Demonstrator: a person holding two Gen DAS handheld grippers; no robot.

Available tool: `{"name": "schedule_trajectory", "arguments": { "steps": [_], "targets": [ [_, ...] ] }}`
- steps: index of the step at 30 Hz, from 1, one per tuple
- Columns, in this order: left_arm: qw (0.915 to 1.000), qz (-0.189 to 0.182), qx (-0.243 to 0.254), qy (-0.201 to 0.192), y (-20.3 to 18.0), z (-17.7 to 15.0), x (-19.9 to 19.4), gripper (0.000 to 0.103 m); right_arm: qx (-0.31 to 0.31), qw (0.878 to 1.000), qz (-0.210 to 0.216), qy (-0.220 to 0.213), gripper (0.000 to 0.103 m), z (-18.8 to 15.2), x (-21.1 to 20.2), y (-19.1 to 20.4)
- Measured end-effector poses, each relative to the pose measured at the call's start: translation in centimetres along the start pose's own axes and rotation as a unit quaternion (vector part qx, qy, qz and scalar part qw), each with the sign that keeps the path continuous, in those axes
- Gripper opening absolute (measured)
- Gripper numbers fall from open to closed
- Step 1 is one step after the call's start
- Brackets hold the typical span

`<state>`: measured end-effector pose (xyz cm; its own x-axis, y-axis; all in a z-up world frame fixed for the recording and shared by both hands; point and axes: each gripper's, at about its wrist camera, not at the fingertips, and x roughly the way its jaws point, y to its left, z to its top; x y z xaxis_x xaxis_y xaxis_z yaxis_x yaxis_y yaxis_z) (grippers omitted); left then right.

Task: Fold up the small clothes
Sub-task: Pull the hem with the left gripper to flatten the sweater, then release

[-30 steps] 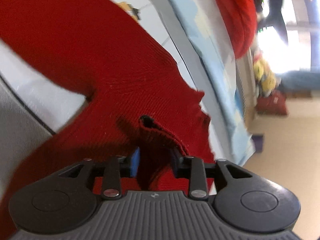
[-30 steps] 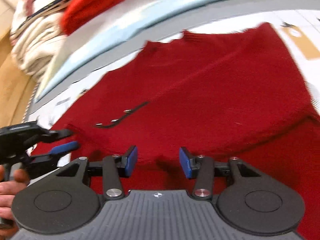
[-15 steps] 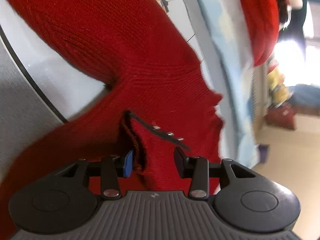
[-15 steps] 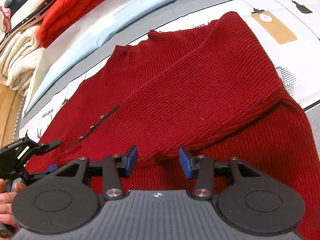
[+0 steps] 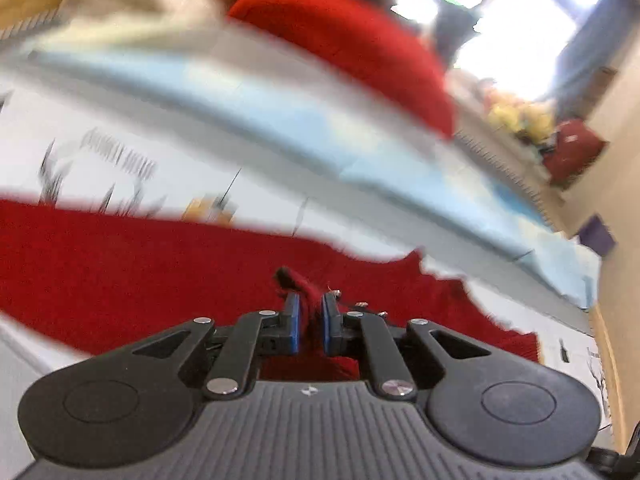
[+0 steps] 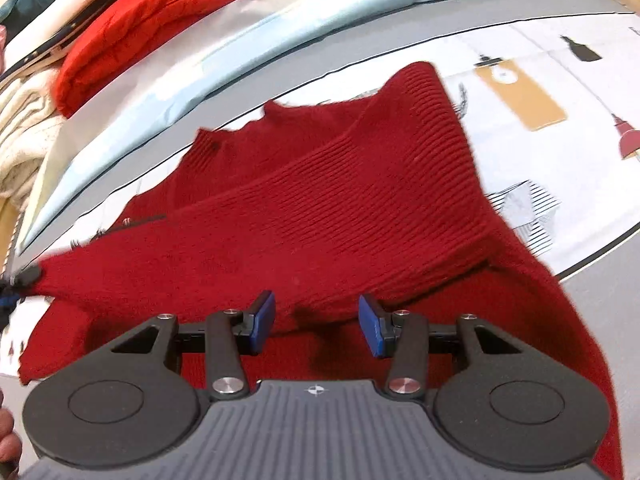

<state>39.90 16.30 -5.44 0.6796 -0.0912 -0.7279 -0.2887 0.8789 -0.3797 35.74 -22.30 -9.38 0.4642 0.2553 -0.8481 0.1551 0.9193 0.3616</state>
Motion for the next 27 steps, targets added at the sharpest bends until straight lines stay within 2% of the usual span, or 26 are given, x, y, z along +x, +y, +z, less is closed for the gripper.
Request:
{"name": "schedule_trajectory", "arguments": {
  "steps": [2,4,8,12,13,14,18,20,23,27],
  "targets": [
    [0.9991,0.020,-0.030,0.021,1.2,-0.3,0.8,0.012,0.031,0.999,-0.013,-0.006,0.048,0.6,0.3,-1.6],
    [0.9976,0.018,-0.058,0.033,2.4,-0.2,1.0,0.012,0.085,0.996,-0.025,-0.004,0.048,1.1,0.7,-3.8],
    [0.9964,0.010,-0.068,0.049,2.8,0.2,1.0,0.012,0.196,0.980,-0.041,0.000,0.047,1.1,0.8,-7.6],
    [0.9963,0.009,-0.063,0.057,2.9,-0.2,0.9,0.012,0.218,0.975,-0.042,-0.009,0.045,1.3,1.0,-8.7],
    [0.9965,0.007,-0.061,0.057,2.8,-0.5,0.8,0.012,0.217,0.975,-0.045,-0.020,0.029,1.5,0.8,-8.8],
    [0.9968,0.007,-0.058,0.055,2.7,-0.5,0.7,0.012,0.214,0.975,-0.048,-0.033,0.020,1.7,0.7,-8.8],
    [0.9973,0.016,-0.049,0.051,3.0,-0.2,0.4,0.012,0.249,0.966,-0.047,-0.044,0.017,1.6,0.6,-10.5],
    [0.9970,0.024,-0.048,0.055,3.4,-0.2,0.3,0.021,0.254,0.964,-0.055,-0.048,0.017,1.4,0.7,-11.0],
    [0.9967,0.034,-0.044,0.058,3.8,-0.2,0.3,0.021,0.275,0.958,-0.054,-0.052,0.017,1.3,0.5,-11.5],
    [0.9968,0.038,-0.044,0.054,4.4,0.2,0.0,0.022,0.294,0.954,-0.051,-0.035,0.019,1.7,0.1,-11.4]
  ]
}}
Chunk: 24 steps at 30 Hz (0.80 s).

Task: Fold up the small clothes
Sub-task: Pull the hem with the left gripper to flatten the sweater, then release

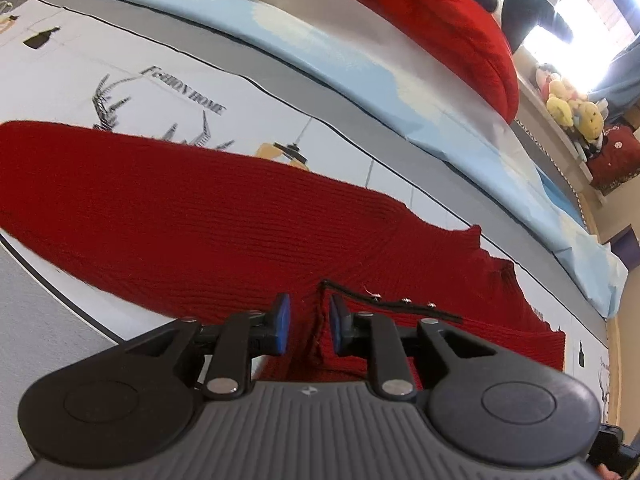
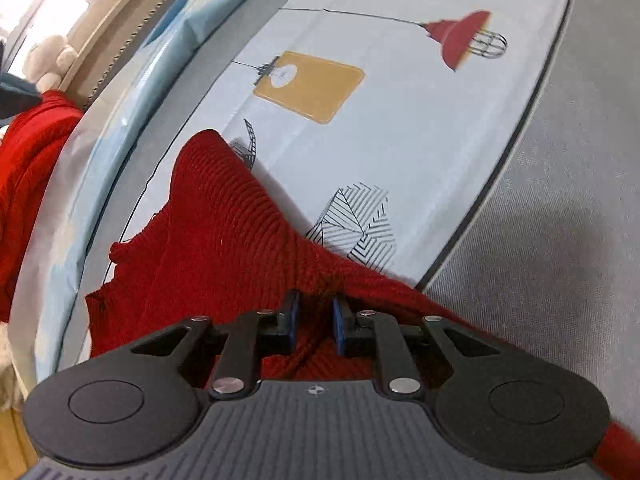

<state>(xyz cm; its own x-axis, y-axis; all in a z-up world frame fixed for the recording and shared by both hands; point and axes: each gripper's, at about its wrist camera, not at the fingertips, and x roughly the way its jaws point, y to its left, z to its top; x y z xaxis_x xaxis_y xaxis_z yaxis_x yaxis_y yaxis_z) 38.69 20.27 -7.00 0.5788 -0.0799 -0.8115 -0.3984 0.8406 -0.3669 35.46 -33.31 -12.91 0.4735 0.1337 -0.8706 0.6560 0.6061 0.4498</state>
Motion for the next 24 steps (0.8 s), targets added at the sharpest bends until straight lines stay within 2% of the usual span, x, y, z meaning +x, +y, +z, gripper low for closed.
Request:
{"name": "schedule_trajectory", "arguments": {
  "steps": [3,5,8,9,10,11,12,13,14,15,17,19,21,24],
  "targets": [
    [0.9998,0.015,0.005,-0.011,0.7,0.3,-0.4,0.031,-0.011,1.000,-0.004,-0.010,0.027,-0.9,-2.0,1.5],
    [0.9992,0.034,0.009,-0.020,1.2,0.5,-0.6,0.031,-0.071,0.997,0.013,-0.021,0.048,-2.5,-3.3,3.7],
    [0.9976,0.060,0.003,-0.034,2.3,0.7,-0.8,0.033,-0.200,0.978,0.029,-0.050,0.051,-4.3,-3.6,6.8],
    [0.9965,0.074,-0.001,-0.039,2.8,0.8,-0.9,0.036,-0.223,0.973,0.023,-0.062,0.052,-4.3,-3.2,7.2],
    [0.9950,0.089,-0.006,-0.045,3.3,0.9,-0.9,0.044,-0.231,0.971,0.011,-0.063,0.055,-4.0,-2.3,7.2],
    [0.9929,0.107,-0.014,-0.051,4.0,1.0,-1.0,0.049,-0.219,0.975,-0.003,-0.045,0.055,-3.4,-1.0,6.5],
    [0.9905,0.126,-0.024,-0.049,4.9,1.2,-1.0,0.049,-0.186,0.982,-0.019,-0.016,0.055,-2.8,0.3,5.3],
    [0.9884,0.140,-0.035,-0.046,5.8,1.5,-1.0,0.049,-0.126,0.991,-0.032,0.007,0.053,-2.3,1.0,3.6],
    [0.9863,0.150,-0.049,-0.047,6.8,1.7,-1.2,0.049,-0.072,0.997,-0.027,0.012,0.050,-2.1,1.1,2.1],
    [0.9840,0.158,-0.063,-0.052,8.0,2.0,-1.5,0.049,-0.056,0.998,-0.019,0.007,0.050,-2.0,0.9,1.8],
    [0.9793,0.177,-0.077,-0.060,10.0,2.7,-2.0,0.049,-0.089,0.996,-0.029,-0.004,0.052,-2.1,0.0,2.9],
    [0.9735,0.199,-0.091,-0.069,12.0,3.2,-2.4,0.049,-0.118,0.993,-0.012,-0.031,0.053,-2.4,-1.3,4.0],
    [0.9689,0.215,-0.103,-0.065,13.9,3.5,-2.5,0.049,-0.149,0.988,0.002,-0.041,0.055,-2.8,-2.1,5.0],
    [0.9668,0.227,-0.103,-0.056,15.6,3.8,-2.1,0.049,-0.190,0.981,0.009,-0.046,0.055,-3.7,-2.5,6.3]
  ]
}}
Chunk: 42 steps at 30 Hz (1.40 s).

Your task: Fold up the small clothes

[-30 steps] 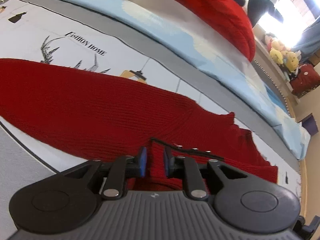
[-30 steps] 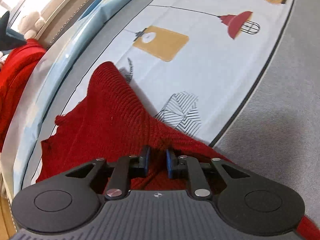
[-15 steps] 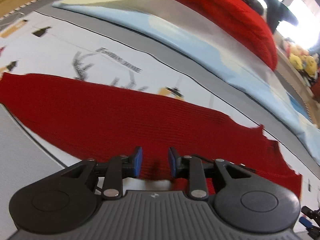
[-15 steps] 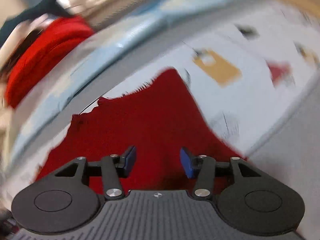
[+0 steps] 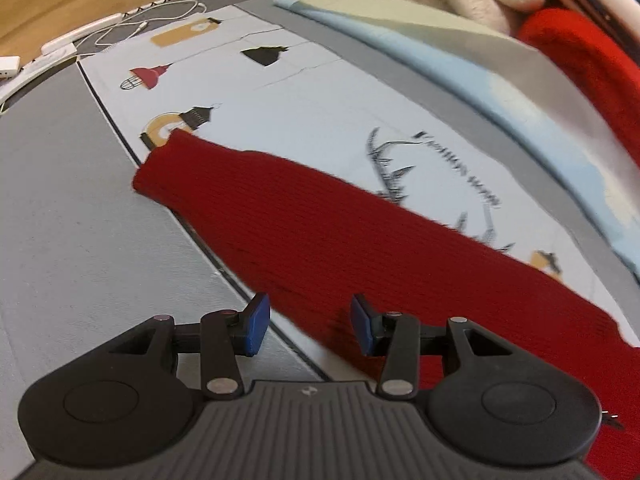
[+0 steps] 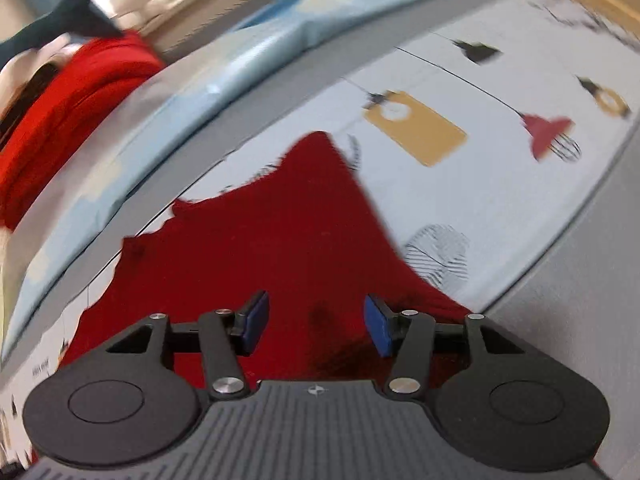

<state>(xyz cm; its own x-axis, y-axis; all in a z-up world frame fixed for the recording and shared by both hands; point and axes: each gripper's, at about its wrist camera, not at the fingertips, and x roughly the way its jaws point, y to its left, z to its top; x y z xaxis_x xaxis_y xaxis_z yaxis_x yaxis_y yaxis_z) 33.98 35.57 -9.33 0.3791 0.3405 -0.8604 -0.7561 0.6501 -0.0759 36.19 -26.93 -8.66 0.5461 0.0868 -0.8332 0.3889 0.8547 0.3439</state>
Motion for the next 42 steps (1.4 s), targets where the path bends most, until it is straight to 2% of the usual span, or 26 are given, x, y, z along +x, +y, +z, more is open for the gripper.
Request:
{"name": "schedule_trajectory", "arguments": {
  "steps": [3,7,17,24,25,26,29,33,36,38,39,40,42],
  "targets": [
    [0.9998,0.016,0.014,-0.003,0.5,0.2,0.6,0.049,-0.047,0.999,-0.006,-0.010,0.055,0.0,0.0,1.4],
    [0.9999,0.013,0.004,0.001,1.1,0.5,1.0,0.049,-0.082,0.997,0.004,-0.014,0.055,-0.2,-0.2,3.0],
    [0.9996,0.001,-0.017,0.023,1.2,0.5,2.2,0.049,-0.102,0.995,0.010,-0.004,0.055,-1.0,-0.2,4.6],
    [0.9975,-0.017,-0.059,0.036,1.9,0.5,2.8,0.049,-0.108,0.994,0.016,-0.002,0.055,-1.1,-0.7,4.7],
    [0.9970,-0.023,-0.064,0.036,1.9,0.4,2.8,0.046,-0.109,0.994,0.016,-0.002,0.055,-1.1,-0.8,4.6],
    [0.9968,-0.025,-0.068,0.034,1.9,0.3,2.8,0.037,-0.109,0.994,0.016,-0.002,0.055,-1.0,-0.9,4.5],
    [0.9962,-0.024,-0.082,0.017,2.0,0.2,2.4,0.020,-0.105,0.994,0.020,0.000,0.055,-0.8,-1.3,4.3],
    [0.9977,-0.013,-0.064,-0.018,0.9,0.3,1.1,0.014,-0.109,0.994,0.025,-0.002,0.055,-0.6,-1.8,4.0],
    [0.9966,0.003,-0.010,-0.081,-1.7,0.1,-1.4,0.012,-0.114,0.993,0.023,0.005,0.055,-0.6,-1.8,3.8],
    [0.9877,0.005,0.057,-0.146,-4.7,-0.6,-4.2,0.011,-0.118,0.993,0.014,0.005,0.054,-0.8,-1.8,3.8],
    [0.9780,-0.006,0.095,-0.186,-6.6,-1.4,-6.1,0.011,-0.120,0.993,0.012,0.006,0.054,-0.9,-1.9,3.8],
    [0.9646,-0.035,0.135,-0.224,-8.7,-2.5,-8.2,0.010,-0.121,0.993,0.013,0.008,0.054,-0.9,-1.9,3.8],
    [0.9345,-0.124,0.202,-0.266,-12.6,-5.4,-11.7,0.010,-0.122,0.992,0.018,0.006,0.054,-0.9,-2.2,3.9]
  ]
}}
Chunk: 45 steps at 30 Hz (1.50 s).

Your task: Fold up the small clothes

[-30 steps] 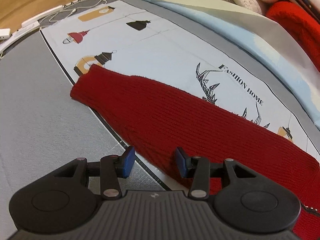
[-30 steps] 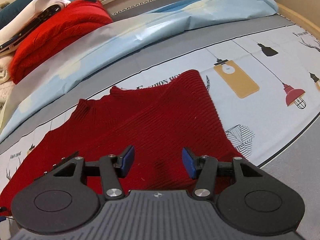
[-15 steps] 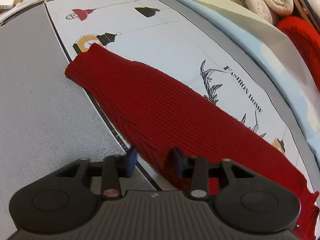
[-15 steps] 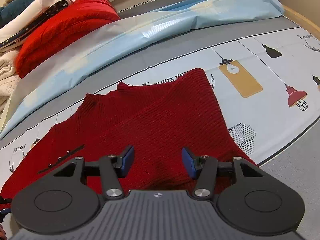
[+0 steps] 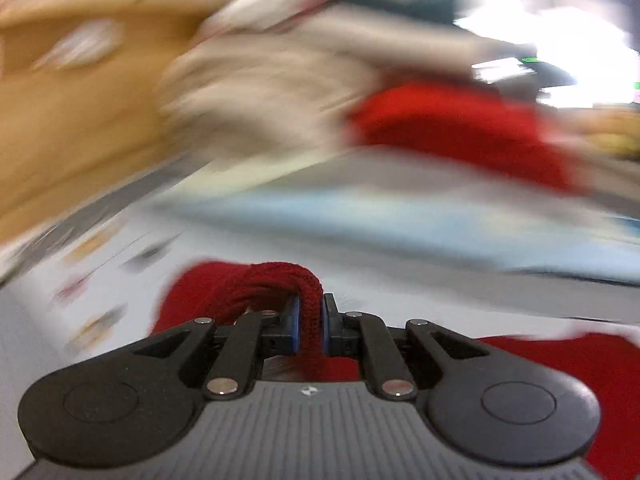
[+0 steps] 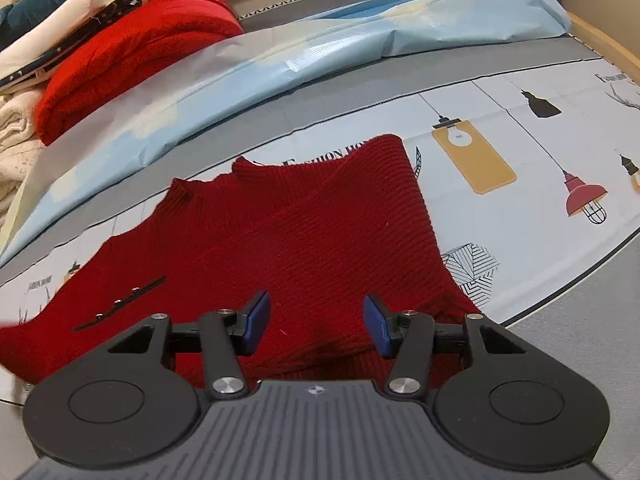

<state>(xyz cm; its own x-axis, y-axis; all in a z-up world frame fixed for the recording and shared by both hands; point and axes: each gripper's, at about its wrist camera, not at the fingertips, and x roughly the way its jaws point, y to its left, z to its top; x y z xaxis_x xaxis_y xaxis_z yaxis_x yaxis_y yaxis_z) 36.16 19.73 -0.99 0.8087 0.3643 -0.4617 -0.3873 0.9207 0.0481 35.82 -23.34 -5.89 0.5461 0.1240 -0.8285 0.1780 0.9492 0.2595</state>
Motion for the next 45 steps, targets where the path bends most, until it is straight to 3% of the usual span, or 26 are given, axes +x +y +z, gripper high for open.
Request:
{"name": "schedule_trajectory", "arguments": {
  "steps": [2,3,5,6,7,8,9,10,13,15,18,20,23,28,31,36,38,41,45],
  "targets": [
    [0.9928,-0.111,0.040,-0.023,-5.3,-0.5,-2.9,0.010,0.000,1.000,0.003,-0.001,0.054,0.1,-0.1,0.0],
    [0.9833,-0.170,0.063,-0.018,-7.7,-1.1,-4.0,0.011,0.001,1.000,0.005,0.000,0.054,0.1,0.0,0.0],
    [0.9569,-0.278,0.078,0.027,-11.0,-2.3,-5.2,0.017,0.007,1.000,0.008,0.008,0.054,0.1,0.3,0.0],
    [0.9393,-0.329,0.073,0.065,-12.0,-2.8,-5.2,0.019,0.011,1.000,0.010,0.014,0.054,0.0,0.6,0.1],
    [0.9269,-0.357,0.062,0.097,-12.3,-2.9,-4.8,0.027,0.017,1.000,0.012,0.019,0.054,0.0,0.8,0.1],
    [0.9179,-0.374,0.046,0.123,-12.1,-3.0,-4.1,0.029,0.023,0.999,0.014,0.025,0.054,-0.1,1.0,0.1],
    [0.9181,-0.373,0.025,0.132,-11.5,-2.9,-3.4,0.029,0.028,0.999,0.017,0.029,0.054,-0.2,1.2,0.1],
    [0.9244,-0.358,0.002,0.133,-10.5,-2.8,-2.5,0.029,0.034,0.999,0.022,0.034,0.054,-0.3,1.3,0.2],
    [0.9475,-0.281,-0.044,0.147,-7.2,-2.3,0.5,0.029,0.041,0.998,0.030,0.041,0.054,-0.5,1.7,0.5],
    [0.9576,-0.226,-0.063,0.168,-5.3,-2.4,2.4,0.029,0.043,0.998,0.031,0.044,0.054,-0.5,2.0,0.6],
    [0.9608,-0.178,-0.082,0.196,-3.4,-2.4,4.3,0.029,0.069,0.996,0.038,0.051,0.054,-0.5,2.8,-0.2],
    [0.9629,-0.169,-0.066,0.200,-3.3,-2.5,4.7,0.029,0.091,0.994,0.039,0.047,0.054,-0.4,3.3,-0.7],
    [0.9571,-0.195,-0.031,0.212,-4.2,-3.2,4.4,0.029,0.120,0.991,0.041,0.044,0.054,-0.1,4.0,-1.0],
    [0.9394,-0.203,0.033,0.274,-7.5,-6.2,4.7,0.029,0.120,0.989,0.077,0.033,0.057,0.0,4.4,0.2],
    [0.9357,-0.210,0.053,0.279,-8.0,-6.6,4.5,0.033,0.106,0.989,0.102,0.035,0.067,-0.1,5.2,1.5],
    [0.9243,-0.221,0.064,0.304,-7.9,-7.2,5.0,0.033,0.090,0.986,0.126,0.059,0.068,-0.9,7.2,3.7],
    [0.9169,-0.221,0.067,0.325,-7.8,-7.8,5.4,0.033,0.081,0.987,0.124,0.064,0.068,-1.2,7.6,4.4],
    [0.9150,-0.217,0.070,0.333,-7.5,-8.2,5.7,0.032,0.090,0.987,0.120,0.061,0.068,-1.4,7.9,4.5],
    [0.9099,-0.233,0.075,0.335,-7.5,-7.6,5.0,0.032,0.104,0.991,0.065,0.055,0.065,-1.4,8.0,3.8]
  ]
}}
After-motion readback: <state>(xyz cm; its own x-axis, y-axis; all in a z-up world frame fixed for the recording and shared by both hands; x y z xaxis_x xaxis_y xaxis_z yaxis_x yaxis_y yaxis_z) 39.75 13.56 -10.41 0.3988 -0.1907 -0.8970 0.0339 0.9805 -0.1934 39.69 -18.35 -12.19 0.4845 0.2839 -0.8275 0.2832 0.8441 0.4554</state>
